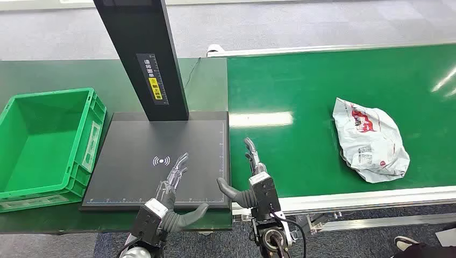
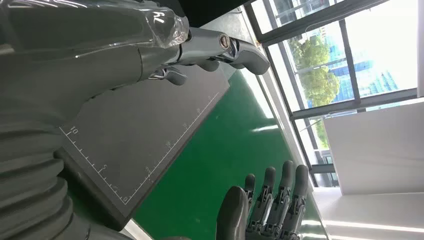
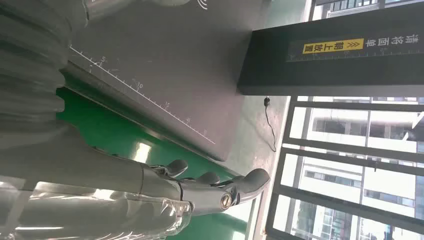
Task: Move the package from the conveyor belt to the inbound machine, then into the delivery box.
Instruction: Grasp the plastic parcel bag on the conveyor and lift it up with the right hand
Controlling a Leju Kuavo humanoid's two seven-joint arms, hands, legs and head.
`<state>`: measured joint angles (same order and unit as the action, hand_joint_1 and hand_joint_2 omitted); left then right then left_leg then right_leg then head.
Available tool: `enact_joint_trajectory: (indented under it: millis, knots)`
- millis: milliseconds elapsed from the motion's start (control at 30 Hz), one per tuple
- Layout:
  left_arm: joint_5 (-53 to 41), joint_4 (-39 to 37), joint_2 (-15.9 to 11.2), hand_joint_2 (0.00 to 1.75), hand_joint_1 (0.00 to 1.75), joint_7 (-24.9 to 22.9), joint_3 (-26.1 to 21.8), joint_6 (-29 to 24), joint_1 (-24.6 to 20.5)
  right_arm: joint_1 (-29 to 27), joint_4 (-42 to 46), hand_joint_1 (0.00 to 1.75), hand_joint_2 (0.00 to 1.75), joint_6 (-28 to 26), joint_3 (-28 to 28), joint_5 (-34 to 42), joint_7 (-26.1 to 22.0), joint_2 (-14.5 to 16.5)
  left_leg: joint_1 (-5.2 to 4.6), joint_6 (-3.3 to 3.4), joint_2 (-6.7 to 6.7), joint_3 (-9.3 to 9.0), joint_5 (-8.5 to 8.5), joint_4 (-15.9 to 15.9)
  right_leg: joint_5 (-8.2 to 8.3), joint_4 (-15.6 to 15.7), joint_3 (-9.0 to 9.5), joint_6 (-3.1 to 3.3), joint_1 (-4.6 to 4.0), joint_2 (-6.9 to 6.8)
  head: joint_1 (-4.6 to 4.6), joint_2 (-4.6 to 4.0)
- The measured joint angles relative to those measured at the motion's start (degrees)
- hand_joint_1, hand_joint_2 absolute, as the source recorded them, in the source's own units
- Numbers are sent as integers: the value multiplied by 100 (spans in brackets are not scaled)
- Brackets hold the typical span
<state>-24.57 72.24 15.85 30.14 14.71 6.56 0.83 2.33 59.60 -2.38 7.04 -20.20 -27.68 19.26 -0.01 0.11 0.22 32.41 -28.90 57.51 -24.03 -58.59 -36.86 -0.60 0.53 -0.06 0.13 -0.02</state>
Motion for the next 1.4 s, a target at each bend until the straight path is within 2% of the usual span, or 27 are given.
enact_joint_trajectory:
  millis: [200,333,467,600,833,967,1100,1233,1400]
  knots:
    - [-3,0,0,175,0,1,0,4,0,1,76,0,175,-213,-5,-239,93,-26,0,0,0,0,0,0,0,0,0,0,0,0,0,0]
    - [-5,-9,0,175,0,27,0,70,-21,164,174,0,175,-337,-85,-598,487,-185,-1,0,1,0,0,1,1,1,1,0,1,0,-1,0]
    - [15,-94,-1,175,0,83,2,150,-118,712,-302,0,175,-172,-354,-837,683,-489,-2,2,1,-2,1,2,4,1,4,-1,2,0,-1,0]
    - [80,-209,-3,175,0,168,2,158,-182,1365,-1189,0,175,-353,-778,-995,699,-873,-4,4,-2,-1,4,4,7,1,5,-1,3,-1,-1,0]
    - [120,-313,-7,175,0,243,2,134,-210,2420,-2474,0,175,-378,-1526,-741,954,-1622,-6,5,-8,4,4,6,8,1,0,-1,5,-6,-2,0]
    - [141,-330,-16,175,0,273,2,126,-207,2877,-2983,0,175,-384,-2014,-492,1273,-2046,-8,6,-15,10,4,6,8,1,0,-2,7,-13,-3,1]
    - [183,-315,-30,175,0,291,1,115,-164,3253,-3371,0,175,-467,-2415,-714,1734,-2355,-11,7,-17,12,4,6,8,1,-1,-2,10,-13,-4,0]
    - [198,-269,-39,175,0,295,0,127,-117,3453,-3639,0,175,-522,-2508,-1213,2274,-2483,-9,6,-13,10,4,5,8,0,-1,-2,8,-12,-5,0]
    - [219,-202,-48,175,0,290,-2,181,-82,3538,-3862,0,175,-352,-2433,-1783,2799,-2495,-7,7,-16,12,5,4,8,-1,-1,-2,7,-13,-3,1]
